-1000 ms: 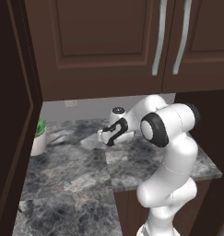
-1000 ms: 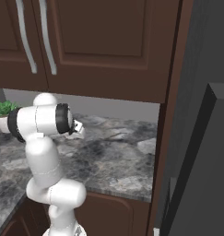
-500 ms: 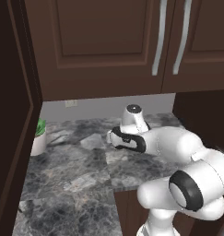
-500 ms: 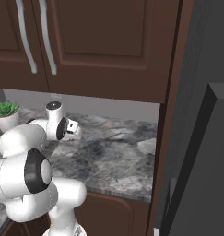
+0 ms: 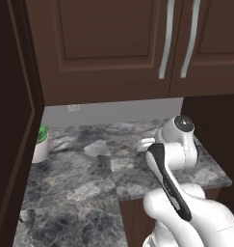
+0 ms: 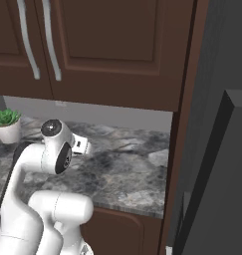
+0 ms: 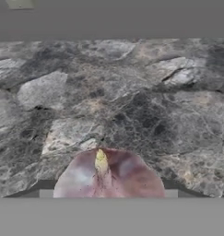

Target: Place the liquor on the top shelf of the fridge to keep it out of children's reach, and place the mushroom and garlic on lower shelves for easy access.

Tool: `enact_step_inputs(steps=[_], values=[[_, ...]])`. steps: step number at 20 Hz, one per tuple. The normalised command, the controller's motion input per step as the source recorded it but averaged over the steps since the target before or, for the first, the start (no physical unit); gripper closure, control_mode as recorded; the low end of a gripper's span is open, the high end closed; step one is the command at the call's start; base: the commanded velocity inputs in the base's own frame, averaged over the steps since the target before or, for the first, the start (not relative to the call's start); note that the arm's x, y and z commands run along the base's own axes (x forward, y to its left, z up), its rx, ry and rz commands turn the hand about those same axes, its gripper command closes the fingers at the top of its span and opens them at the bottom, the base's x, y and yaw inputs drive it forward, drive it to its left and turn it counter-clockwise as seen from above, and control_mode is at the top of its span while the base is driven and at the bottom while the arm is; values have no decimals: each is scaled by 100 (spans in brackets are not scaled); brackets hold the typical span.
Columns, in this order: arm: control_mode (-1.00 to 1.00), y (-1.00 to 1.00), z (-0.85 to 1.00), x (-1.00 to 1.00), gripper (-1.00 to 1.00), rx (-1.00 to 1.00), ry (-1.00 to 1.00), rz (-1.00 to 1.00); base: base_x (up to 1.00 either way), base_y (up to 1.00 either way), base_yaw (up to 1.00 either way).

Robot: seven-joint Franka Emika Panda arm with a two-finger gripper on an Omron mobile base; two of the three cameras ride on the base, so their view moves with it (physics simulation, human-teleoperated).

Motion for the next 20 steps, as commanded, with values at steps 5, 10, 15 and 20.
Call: enact_step_inputs(steps=[5,10,15,20], values=[[-100,-59,100,-100,100,3,-20,0,0,0,0],[-100,-29,73,-100,100,0,-4,0,0,0,0],[-100,0,44,-69,100,-3,1,0,0,0,0],[100,1,14,-29,100,-5,6,0,-36,0,-1]])
